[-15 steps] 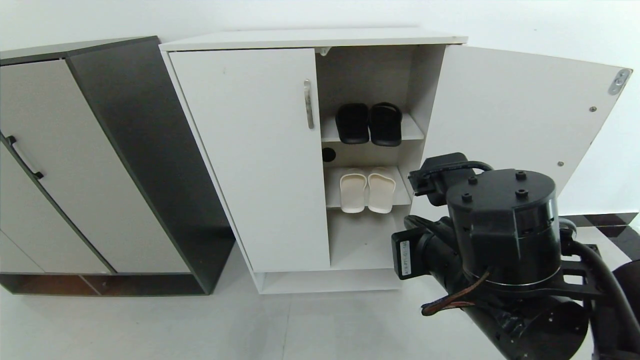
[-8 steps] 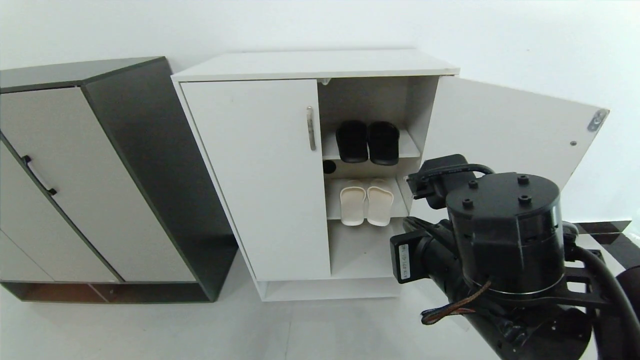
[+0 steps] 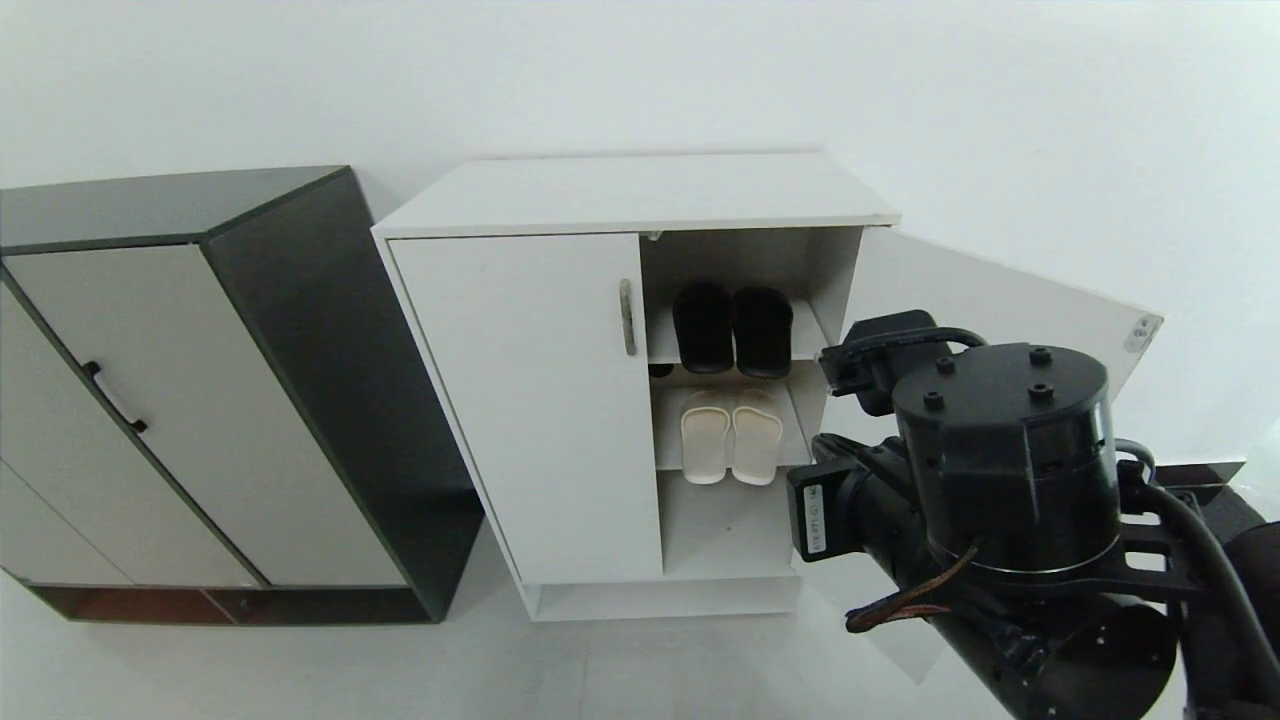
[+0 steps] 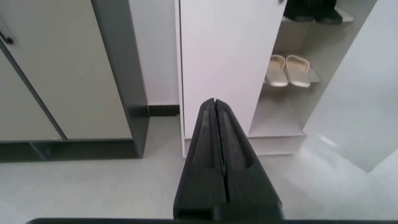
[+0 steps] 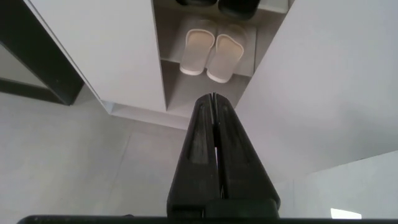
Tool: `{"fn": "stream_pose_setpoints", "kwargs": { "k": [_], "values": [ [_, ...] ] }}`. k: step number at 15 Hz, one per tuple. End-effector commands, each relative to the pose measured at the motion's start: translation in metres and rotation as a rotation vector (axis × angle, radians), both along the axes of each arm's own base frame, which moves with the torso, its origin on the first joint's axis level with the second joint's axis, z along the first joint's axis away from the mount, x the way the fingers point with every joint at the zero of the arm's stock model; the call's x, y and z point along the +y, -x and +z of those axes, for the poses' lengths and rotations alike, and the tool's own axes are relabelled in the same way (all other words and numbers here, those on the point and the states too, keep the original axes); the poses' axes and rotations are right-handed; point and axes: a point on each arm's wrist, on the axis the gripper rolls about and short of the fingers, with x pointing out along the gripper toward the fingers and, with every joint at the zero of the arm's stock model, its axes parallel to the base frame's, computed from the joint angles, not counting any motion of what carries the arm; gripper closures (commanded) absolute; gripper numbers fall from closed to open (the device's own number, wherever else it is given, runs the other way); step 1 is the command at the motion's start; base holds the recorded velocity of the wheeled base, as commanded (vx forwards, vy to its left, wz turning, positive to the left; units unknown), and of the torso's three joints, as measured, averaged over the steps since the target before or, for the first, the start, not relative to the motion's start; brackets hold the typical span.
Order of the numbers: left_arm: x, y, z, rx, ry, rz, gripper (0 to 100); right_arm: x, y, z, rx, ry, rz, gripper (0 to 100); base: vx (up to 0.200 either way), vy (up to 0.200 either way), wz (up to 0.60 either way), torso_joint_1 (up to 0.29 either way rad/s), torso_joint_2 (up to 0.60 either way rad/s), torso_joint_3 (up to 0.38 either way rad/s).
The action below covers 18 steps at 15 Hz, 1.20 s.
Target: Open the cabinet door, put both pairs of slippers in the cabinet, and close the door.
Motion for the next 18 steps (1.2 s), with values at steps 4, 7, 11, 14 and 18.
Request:
{"fn": "stream_pose_setpoints", "kwargs": {
  "k": [4, 7, 11, 14, 18],
  "values": [
    [0.0001, 0.0001, 0.0000, -0.001, 0.000, 0.001, 100, -0.0004, 0.0005, 0.0007, -0.001, -0.002, 0.001, 100, 0.000, 0.000, 0.00, 0.168, -0.48, -0.311],
    [0.0000, -0.0001, 0.0000, 0.001, 0.000, 0.002, 100, -0.0006, 0.0006, -0.0004, -0.001, 0.006, 0.002, 100, 0.000, 0.000, 0.00, 0.204, -0.50, -0.308],
    [0.0001, 0.0001, 0.0000, -0.001, 0.000, 0.001, 100, -0.0008, 0.0007, -0.0008, 0.000, 0.007, 0.002, 100, 0.000, 0.000, 0.00, 0.217, -0.52, -0.312],
    [0.0000, -0.0001, 0.0000, 0.001, 0.000, 0.002, 100, -0.0008, 0.0007, -0.0008, 0.000, 0.007, 0.002, 100, 0.000, 0.000, 0.00, 0.242, -0.56, -0.323],
    [0.0001, -0.0001, 0.0000, 0.001, 0.000, 0.001, 100, -0.0010, 0.0008, -0.0017, 0.001, 0.010, 0.002, 100, 0.000, 0.000, 0.00, 0.259, -0.58, -0.331]
  ]
}}
